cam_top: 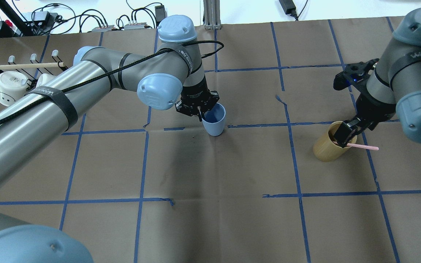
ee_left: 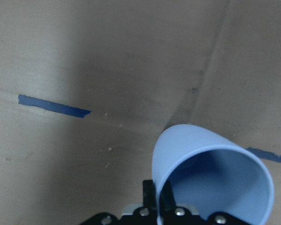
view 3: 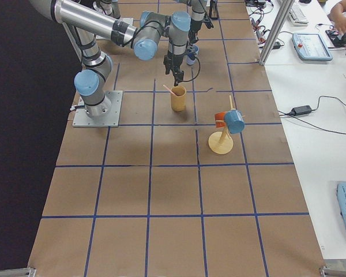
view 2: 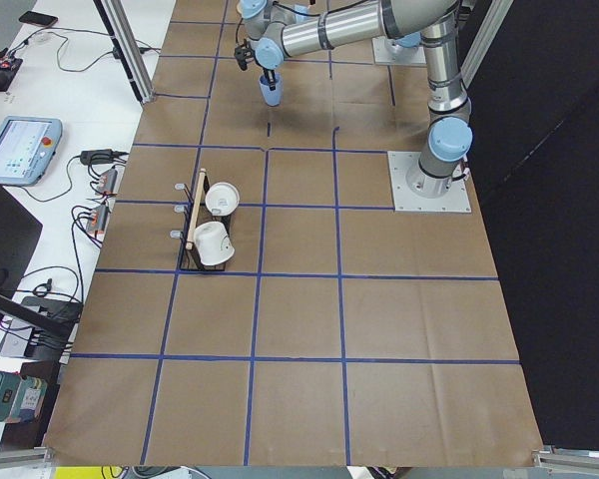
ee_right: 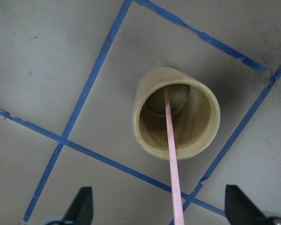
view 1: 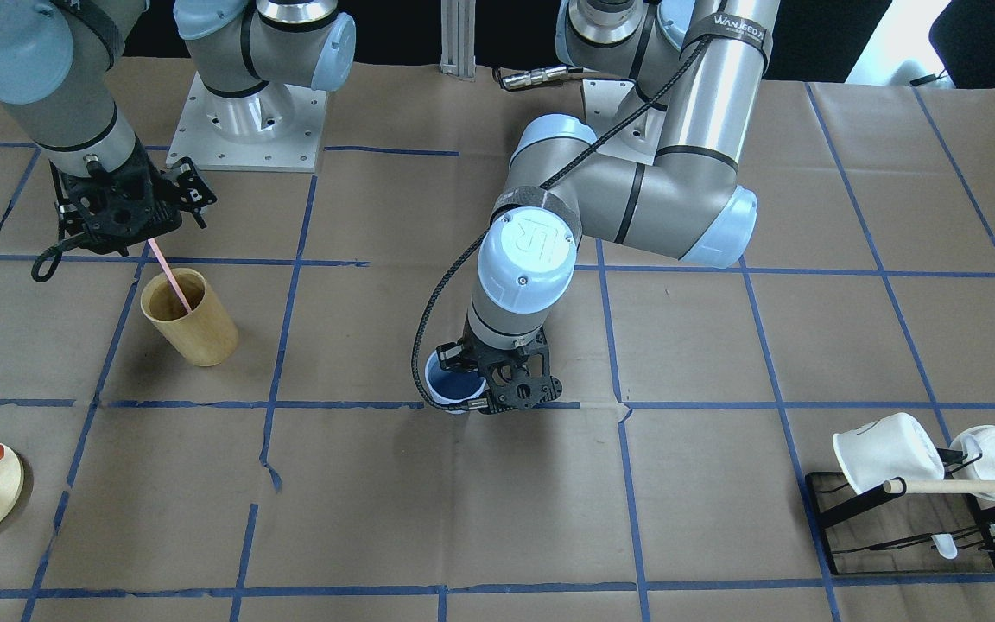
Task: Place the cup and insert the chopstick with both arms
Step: 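Set the blue cup upright at center while the right gripper descends, then release the blue cup and raise left gripper while right reaches the chopstick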
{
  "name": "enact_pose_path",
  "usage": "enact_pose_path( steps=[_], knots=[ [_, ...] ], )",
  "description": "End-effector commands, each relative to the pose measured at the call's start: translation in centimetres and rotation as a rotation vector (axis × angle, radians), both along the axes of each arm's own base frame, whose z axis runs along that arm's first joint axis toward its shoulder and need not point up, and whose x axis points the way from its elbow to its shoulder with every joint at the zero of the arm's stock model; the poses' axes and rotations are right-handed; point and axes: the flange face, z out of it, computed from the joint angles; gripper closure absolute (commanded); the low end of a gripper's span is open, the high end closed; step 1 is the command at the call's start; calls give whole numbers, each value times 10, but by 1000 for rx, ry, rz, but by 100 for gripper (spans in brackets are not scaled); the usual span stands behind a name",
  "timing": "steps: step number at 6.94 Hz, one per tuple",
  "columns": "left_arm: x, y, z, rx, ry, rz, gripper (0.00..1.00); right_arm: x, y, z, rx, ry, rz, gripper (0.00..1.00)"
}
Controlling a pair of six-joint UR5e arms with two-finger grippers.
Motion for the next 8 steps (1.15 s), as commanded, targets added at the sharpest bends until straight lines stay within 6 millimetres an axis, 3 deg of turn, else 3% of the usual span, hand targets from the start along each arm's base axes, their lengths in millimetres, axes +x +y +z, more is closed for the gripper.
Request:
enact_pose_path(
  steps=[1, 3, 4, 5, 6, 7, 8],
  knots=[
    [1, 0, 22, -39, 11, -25, 0, -2, 5, -8, 21, 19, 2, 0],
    [21, -3, 81, -110, 36, -52, 0, -4, 11, -21, 54, 47, 6, 0],
    [47, -4, 102, -117, 45, -161, 0, -4, 13, -24, 48, 50, 3, 0],
    [86, -2, 140, -164, 53, -229, 0, -6, 9, -22, 15, 57, -8, 1],
    [111, 9, 168, -153, 55, -251, 0, -12, 10, -25, 20, 55, -21, 7],
    [123, 26, 196, -128, 53, -239, 0, -19, 13, -32, 34, 49, -35, 14],
    [136, 36, 215, -149, 50, -235, 0, -20, 13, -31, 22, 53, -41, 33]
  ],
)
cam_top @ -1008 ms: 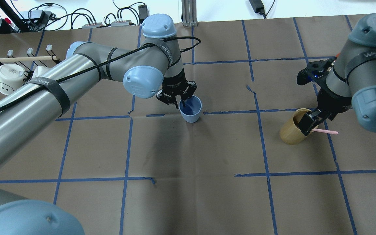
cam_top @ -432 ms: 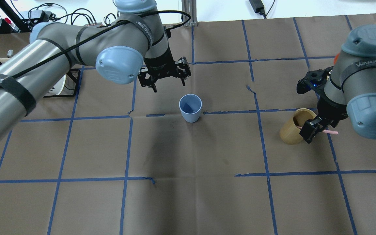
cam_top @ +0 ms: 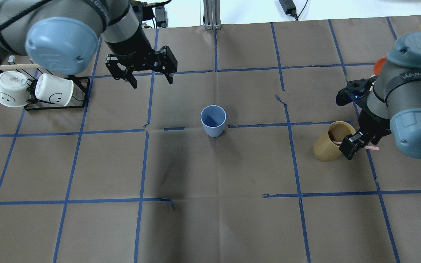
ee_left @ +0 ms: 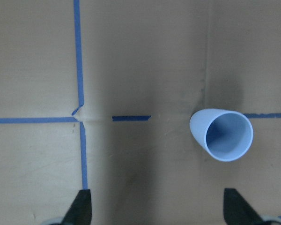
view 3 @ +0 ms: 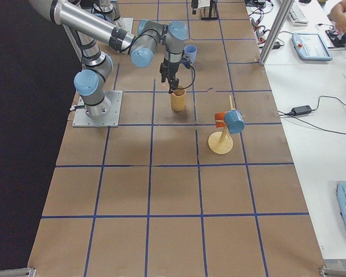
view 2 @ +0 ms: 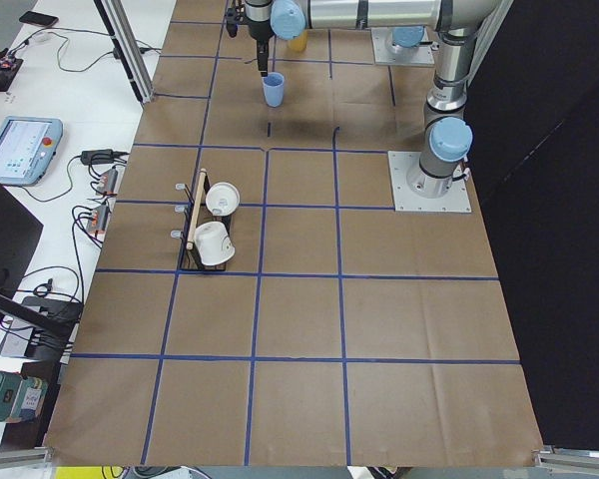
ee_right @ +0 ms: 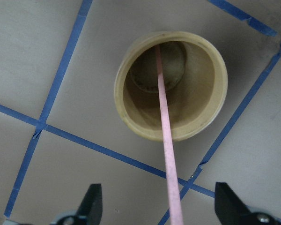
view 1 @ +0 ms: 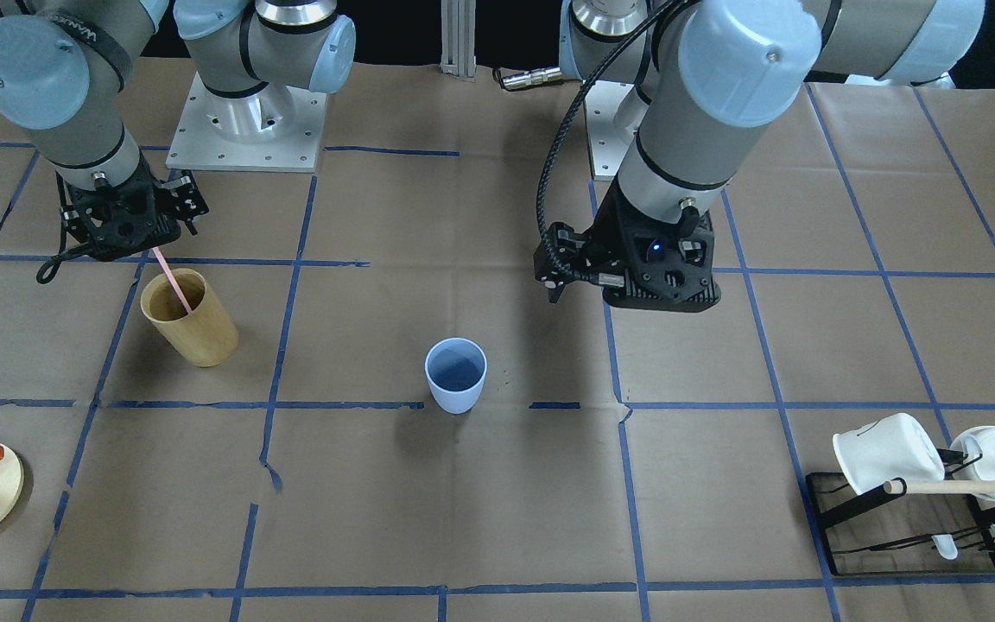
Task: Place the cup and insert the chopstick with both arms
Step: 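Release the blue cup and raise left gripper while right reaches the chopstick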
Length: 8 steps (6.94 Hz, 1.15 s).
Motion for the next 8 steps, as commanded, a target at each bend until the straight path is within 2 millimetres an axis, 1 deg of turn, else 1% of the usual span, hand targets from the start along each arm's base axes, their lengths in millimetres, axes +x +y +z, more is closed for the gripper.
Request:
enact_pose_path(
  steps=[1, 2, 3, 4, 5, 7, 8],
  knots=[
    [40, 15, 34, -15, 0, 36, 0, -4, -1, 0, -24, 4, -12, 53],
    [55, 22, 52, -57, -54, 54, 0, -3, -1, 0, -24, 6, -11, 75],
    [68, 22, 43, -55, -142, 71, 0, -3, -2, 1, -25, 6, -12, 88],
    [65, 35, 43, -42, -142, 64, 0, -4, -2, 1, -26, 8, -12, 95],
    [61, 32, 41, -48, -110, 63, 0, -4, -2, 2, -26, 9, -10, 95],
    [60, 37, 43, -53, -118, 61, 0, -4, -4, 8, -38, 12, -12, 95],
    [60, 38, 47, -59, -114, 59, 0, -5, -8, 17, -53, 16, -16, 95]
  ],
)
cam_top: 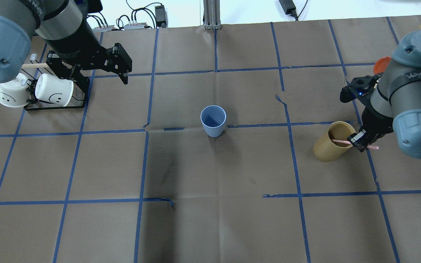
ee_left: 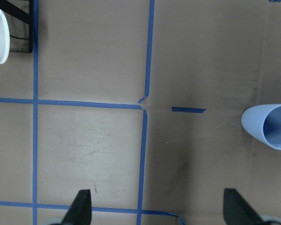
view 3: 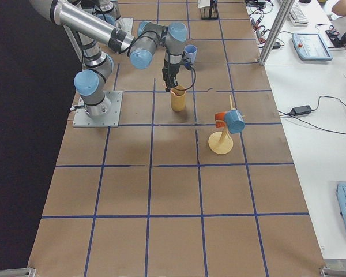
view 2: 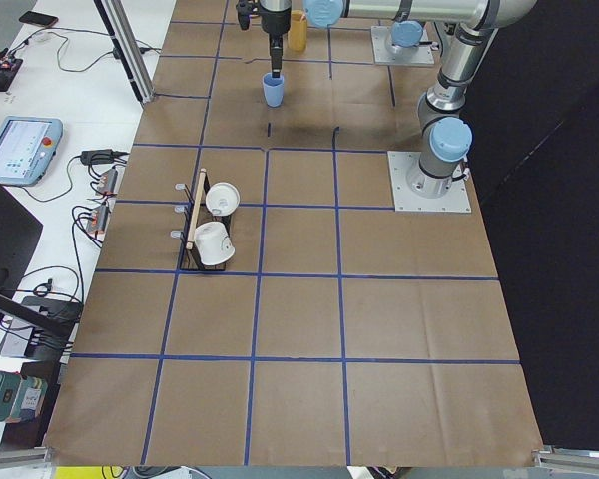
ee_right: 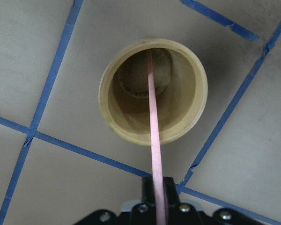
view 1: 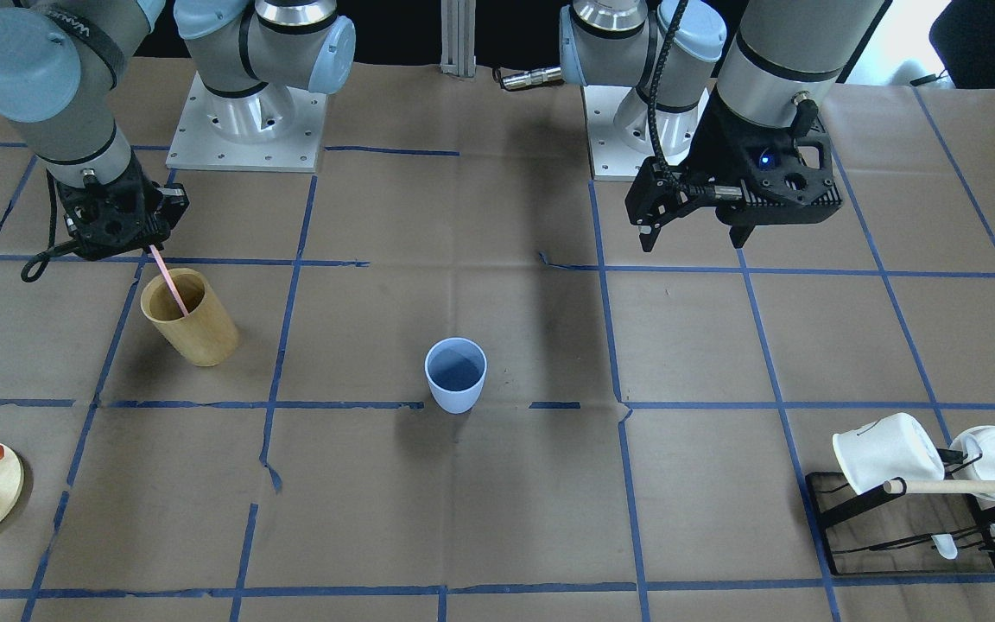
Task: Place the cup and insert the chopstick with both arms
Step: 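Release the blue cup and raise left gripper while right reaches the chopstick, then grasp the pink chopstick with the right gripper and pull it out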
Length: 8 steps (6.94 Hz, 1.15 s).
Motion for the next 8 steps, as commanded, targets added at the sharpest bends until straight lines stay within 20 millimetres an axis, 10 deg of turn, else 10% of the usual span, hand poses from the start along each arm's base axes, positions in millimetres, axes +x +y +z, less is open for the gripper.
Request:
enact_pose_path(
  steps=[1, 8],
  knots=[
    [-1, 1, 3, -6, 2, -3, 0, -2, -9, 23, -23, 4, -4, 95],
    [5, 12, 10, 18, -12, 1, 0, -4, -28, 175, 49, -17, -68, 94]
  ],
)
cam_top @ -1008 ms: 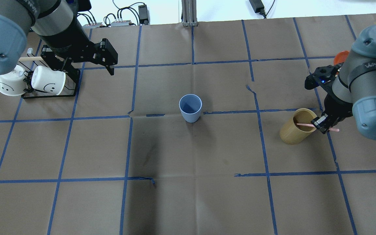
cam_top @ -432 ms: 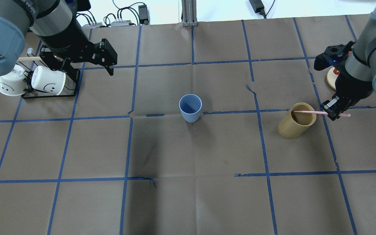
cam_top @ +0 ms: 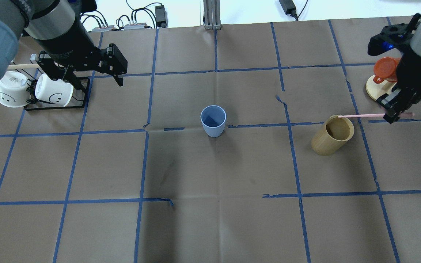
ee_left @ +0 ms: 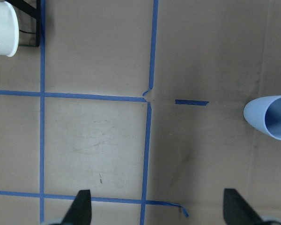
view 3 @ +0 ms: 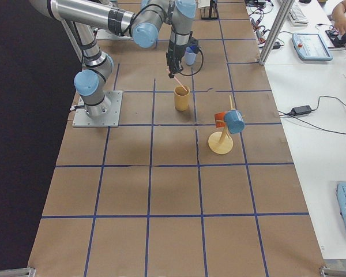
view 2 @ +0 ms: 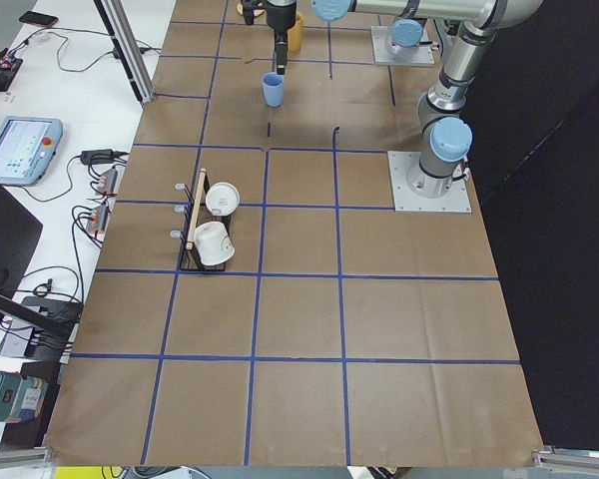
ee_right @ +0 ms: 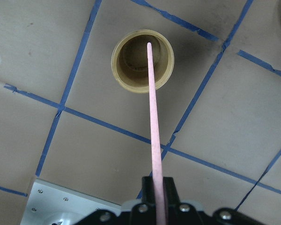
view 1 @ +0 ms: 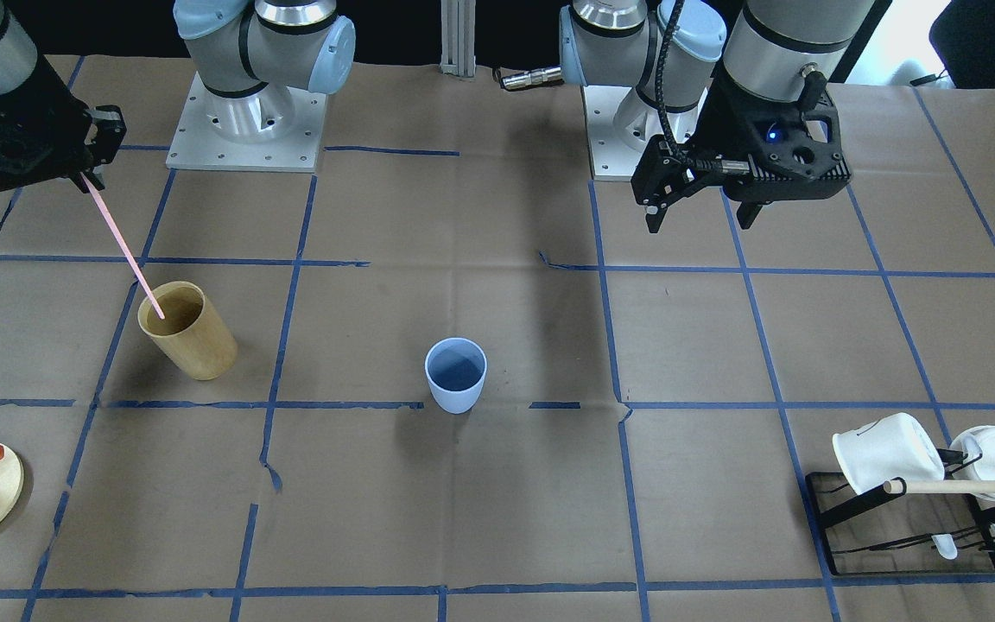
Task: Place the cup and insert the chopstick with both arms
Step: 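Grasp the pink chopstick with the right gripper and pull it out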
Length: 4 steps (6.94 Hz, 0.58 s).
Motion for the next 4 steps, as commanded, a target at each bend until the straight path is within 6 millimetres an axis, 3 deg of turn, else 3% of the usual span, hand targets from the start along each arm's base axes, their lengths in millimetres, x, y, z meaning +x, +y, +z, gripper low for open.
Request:
enact_pose_path(
  steps=[1, 2, 3, 4],
  knots=[
    [0, 1, -2, 4, -1, -1, 0, 4, -15, 32, 3, -6, -60, 94],
    [1, 1, -1, 1, 1, 0, 0, 9, -27, 26, 2, -59, -92, 94],
    [0, -6, -3, 4, 5, 0, 0, 30, -32, 20, 9, -77, -90, 94],
    [0, -7, -3, 5, 7, 0, 0, 69, -34, 13, 13, -85, -52, 94]
  ],
)
